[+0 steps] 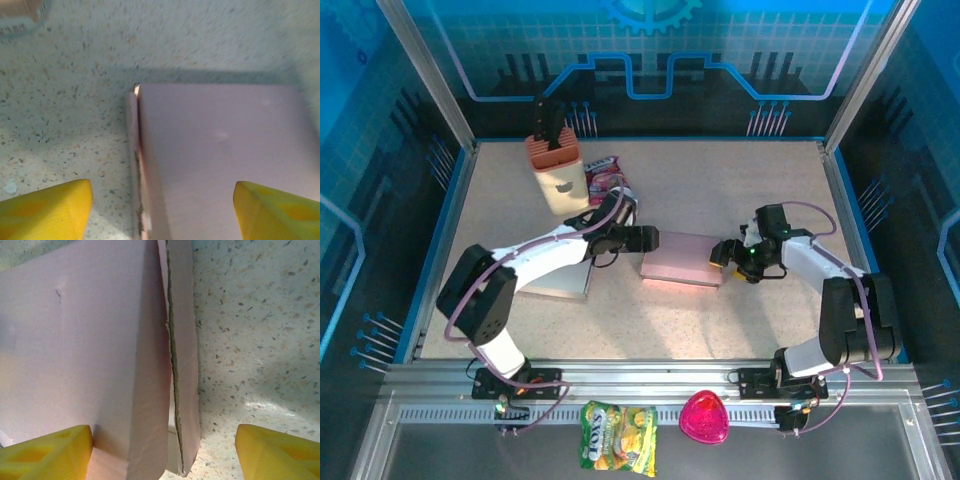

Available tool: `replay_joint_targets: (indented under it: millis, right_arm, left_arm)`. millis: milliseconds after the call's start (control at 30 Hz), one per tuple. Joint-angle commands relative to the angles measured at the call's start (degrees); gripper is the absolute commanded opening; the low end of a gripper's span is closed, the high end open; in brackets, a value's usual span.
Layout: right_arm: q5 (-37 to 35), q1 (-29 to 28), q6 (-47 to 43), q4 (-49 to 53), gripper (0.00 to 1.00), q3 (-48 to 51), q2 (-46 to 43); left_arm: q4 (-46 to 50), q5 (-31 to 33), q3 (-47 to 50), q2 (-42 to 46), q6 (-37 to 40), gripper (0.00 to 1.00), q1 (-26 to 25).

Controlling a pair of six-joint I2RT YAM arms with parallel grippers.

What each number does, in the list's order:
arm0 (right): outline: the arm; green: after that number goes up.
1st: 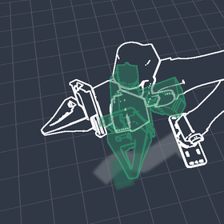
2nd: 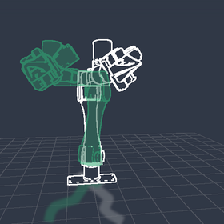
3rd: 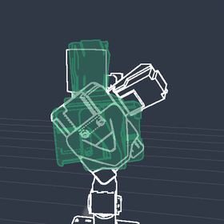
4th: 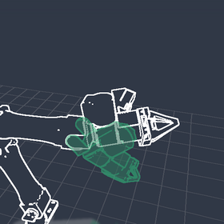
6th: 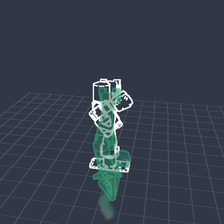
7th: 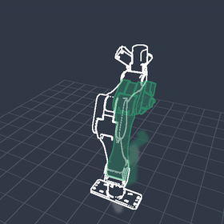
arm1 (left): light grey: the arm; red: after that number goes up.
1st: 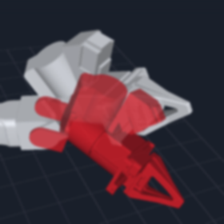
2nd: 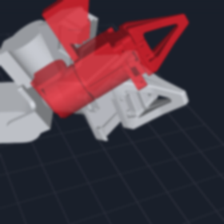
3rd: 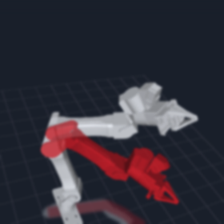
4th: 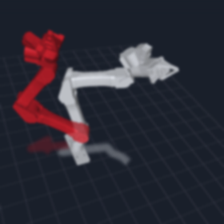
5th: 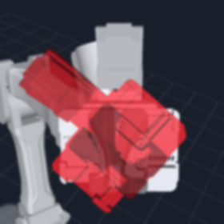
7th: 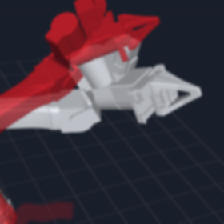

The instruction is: Fold the paper box

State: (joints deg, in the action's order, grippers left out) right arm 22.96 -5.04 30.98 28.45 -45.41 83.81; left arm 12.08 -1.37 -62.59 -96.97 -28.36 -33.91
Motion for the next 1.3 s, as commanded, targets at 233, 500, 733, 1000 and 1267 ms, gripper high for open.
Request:
replay_joint_targets:
  millis: [233, 500, 733, 1000, 1267]
  right_arm:
    - [0.9, -0.1, -1.0, -3.3, 0.61, 0.8, 3.0]
    - [0.3, 0.1, -1.6, -3.8, 0.53, 1.1, 3.8]
    - [0.4, 0.2, -2.8, -4.6, 0.47, 1.4, 5.2]
    - [0.1, 0.3, -3.3, -5.0, 0.43, 1.7, 5.7]
    - [-0.1, -0.2, -3.4, -4.8, 0.38, 2.4, 4.9]
  left_arm:
    - [-14.0, -3.5, 8.8, -0.1, -1.4, 0.63, 0.3]
    - [-19.5, -5.0, 12.8, -0.7, -3.6, 0.53, 0.3]
    - [-22.9, -6.6, 14.3, -2.0, -4.9, 0.44, 0.3]
    - [-27.4, -8.8, 17.0, -2.7, -7.5, 0.38, 0.2]
    - [-30.1, -9.3, 20.1, -1.7, -9.0, 0.38, -0.2]
